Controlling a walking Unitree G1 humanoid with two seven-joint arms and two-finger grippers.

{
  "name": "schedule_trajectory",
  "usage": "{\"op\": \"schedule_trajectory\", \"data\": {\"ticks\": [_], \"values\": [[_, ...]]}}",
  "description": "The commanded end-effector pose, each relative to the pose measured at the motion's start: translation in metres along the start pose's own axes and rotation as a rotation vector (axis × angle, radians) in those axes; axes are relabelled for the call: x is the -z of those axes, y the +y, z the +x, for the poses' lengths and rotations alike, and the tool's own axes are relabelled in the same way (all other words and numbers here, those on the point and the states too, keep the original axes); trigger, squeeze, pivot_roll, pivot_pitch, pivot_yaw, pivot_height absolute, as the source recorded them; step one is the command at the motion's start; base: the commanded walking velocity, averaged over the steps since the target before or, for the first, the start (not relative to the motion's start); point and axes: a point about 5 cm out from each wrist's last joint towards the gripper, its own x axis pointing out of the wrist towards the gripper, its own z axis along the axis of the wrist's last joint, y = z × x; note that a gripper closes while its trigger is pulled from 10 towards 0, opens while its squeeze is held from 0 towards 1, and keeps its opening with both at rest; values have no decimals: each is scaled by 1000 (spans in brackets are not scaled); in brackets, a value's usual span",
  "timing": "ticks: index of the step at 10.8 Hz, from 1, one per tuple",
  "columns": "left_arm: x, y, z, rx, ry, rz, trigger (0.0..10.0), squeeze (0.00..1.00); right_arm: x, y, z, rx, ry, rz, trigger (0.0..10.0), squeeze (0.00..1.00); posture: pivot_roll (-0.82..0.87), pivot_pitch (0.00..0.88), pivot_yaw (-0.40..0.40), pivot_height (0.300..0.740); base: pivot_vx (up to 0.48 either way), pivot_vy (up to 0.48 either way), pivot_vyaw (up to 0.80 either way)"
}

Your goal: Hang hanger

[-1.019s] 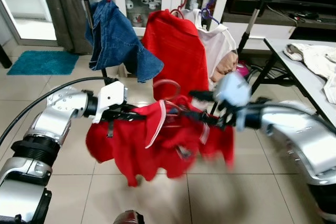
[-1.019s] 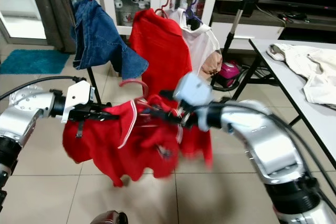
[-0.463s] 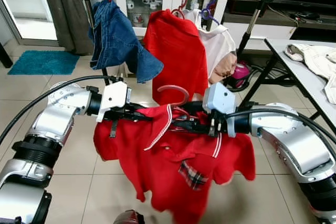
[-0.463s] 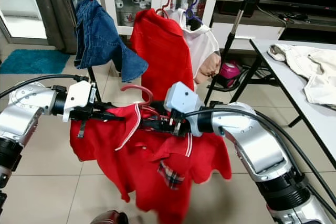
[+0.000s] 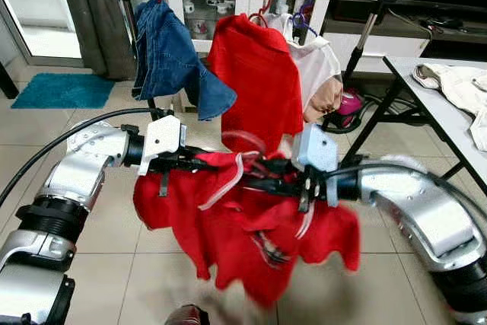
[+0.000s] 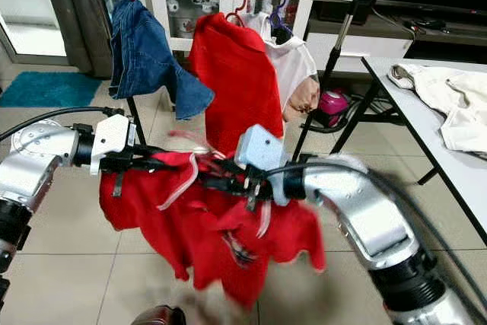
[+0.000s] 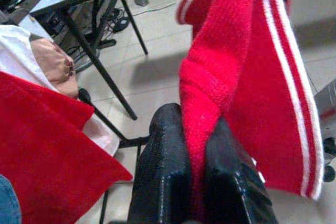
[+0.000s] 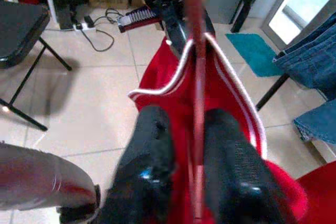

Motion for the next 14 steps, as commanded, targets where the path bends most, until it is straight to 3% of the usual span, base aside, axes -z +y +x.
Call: {"op": "schedule_trajectory", "data": {"ticks": [1,5,6,7,10,14], "values": [[-14,14,-7,-90,-47,42,0,0,-3,5,2,-22,-10,-2,0,0,-73,0,-37,740,0,0,0],[-16,16,-6,-121,-78,34,0,0,-2,7,6,-8,-37,43,0,0,-69,0,-41,740,0,0,0],[-16,17,-6,-145,-95,28,10000,0,-1,7,7,-3,-40,49,0,0,-67,0,-42,740,0,0,0],[-16,16,-7,-133,-99,17,10000,992,-1,8,7,0,-41,53,0,0,-66,0,-42,740,0,0,0],[-19,22,-15,-186,-124,26,10000,1000,3,5,7,42,-36,72,0,0,-65,0,-41,740,0,0,0],[-22,27,-29,-266,-198,-58,10000,1000,9,-7,5,165,-12,117,0,0,-62,0,-43,740,0,0,0]]}}
